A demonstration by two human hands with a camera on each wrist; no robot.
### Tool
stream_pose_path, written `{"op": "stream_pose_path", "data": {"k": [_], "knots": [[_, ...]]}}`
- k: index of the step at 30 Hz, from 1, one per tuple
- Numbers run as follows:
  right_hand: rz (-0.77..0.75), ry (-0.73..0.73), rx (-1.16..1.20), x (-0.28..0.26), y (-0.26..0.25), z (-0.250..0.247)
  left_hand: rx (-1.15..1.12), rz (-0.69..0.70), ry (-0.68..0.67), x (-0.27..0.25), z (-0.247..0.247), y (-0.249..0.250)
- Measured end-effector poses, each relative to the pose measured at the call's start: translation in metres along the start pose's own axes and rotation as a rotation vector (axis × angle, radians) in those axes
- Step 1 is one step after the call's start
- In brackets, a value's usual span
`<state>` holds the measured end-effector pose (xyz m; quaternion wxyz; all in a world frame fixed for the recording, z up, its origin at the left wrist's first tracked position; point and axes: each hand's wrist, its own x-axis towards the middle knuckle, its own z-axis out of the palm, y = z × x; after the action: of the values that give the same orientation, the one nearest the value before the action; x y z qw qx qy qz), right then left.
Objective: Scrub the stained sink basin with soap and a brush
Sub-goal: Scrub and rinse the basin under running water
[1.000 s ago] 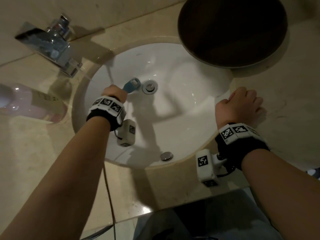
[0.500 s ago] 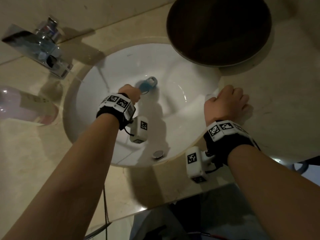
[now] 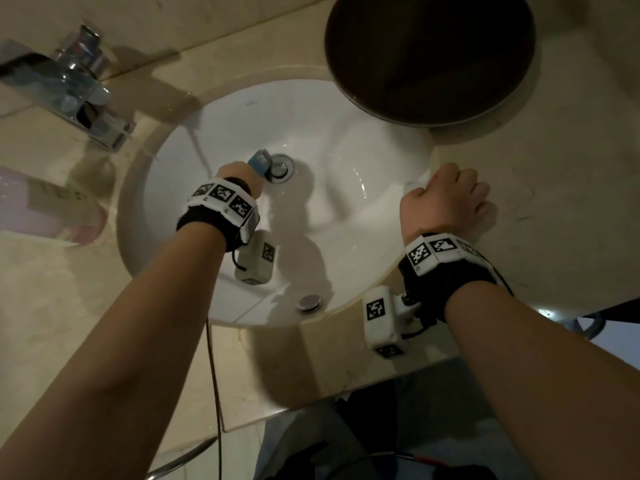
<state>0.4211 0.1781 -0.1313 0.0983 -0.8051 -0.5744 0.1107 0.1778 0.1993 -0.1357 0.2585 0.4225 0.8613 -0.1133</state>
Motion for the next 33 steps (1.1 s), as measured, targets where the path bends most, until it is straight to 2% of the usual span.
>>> {"op": "stream_pose_path", "data": {"k": [2, 5, 8, 10, 12, 18, 22, 27, 30, 33], "knots": [[0.0, -0.02, -0.012, 0.0, 0.0, -0.002, -0.043, 0.0, -0.02, 0.003, -0.008, 0.002], [0.006, -0.05, -0.009, 0.0, 0.0, -0.006, -0.341, 0.011, -0.118, -0.005, -0.013, 0.001], [0.004, -0.063, -0.003, 0.001, -0.001, -0.007, -0.432, 0.094, -0.339, -0.02, -0.014, -0.002], [0.001, -0.063, 0.013, 0.001, 0.0, -0.007, -0.364, 0.137, -0.518, -0.03, -0.015, -0.009], [-0.011, -0.061, 0.01, 0.001, 0.001, -0.008, -0.27, 0.128, -0.636, -0.036, -0.015, -0.02], [0.002, -0.085, 0.036, 0.001, 0.002, -0.01, 0.111, 0.092, -0.86, -0.049, -0.014, -0.046], [0.012, -0.074, 0.043, 0.002, 0.002, -0.008, 0.013, 0.055, -0.826, -0.042, 0.006, -0.045], [0.027, -0.062, 0.042, 0.002, 0.002, -0.006, -0.229, -0.074, -0.644, -0.028, 0.014, -0.036], [0.034, -0.062, 0.036, 0.003, 0.001, -0.006, -0.194, -0.057, -0.495, -0.021, 0.008, -0.032], [0.044, -0.053, 0.059, 0.002, 0.0, -0.005, 0.021, 0.008, -0.292, -0.008, 0.004, -0.032]]}}
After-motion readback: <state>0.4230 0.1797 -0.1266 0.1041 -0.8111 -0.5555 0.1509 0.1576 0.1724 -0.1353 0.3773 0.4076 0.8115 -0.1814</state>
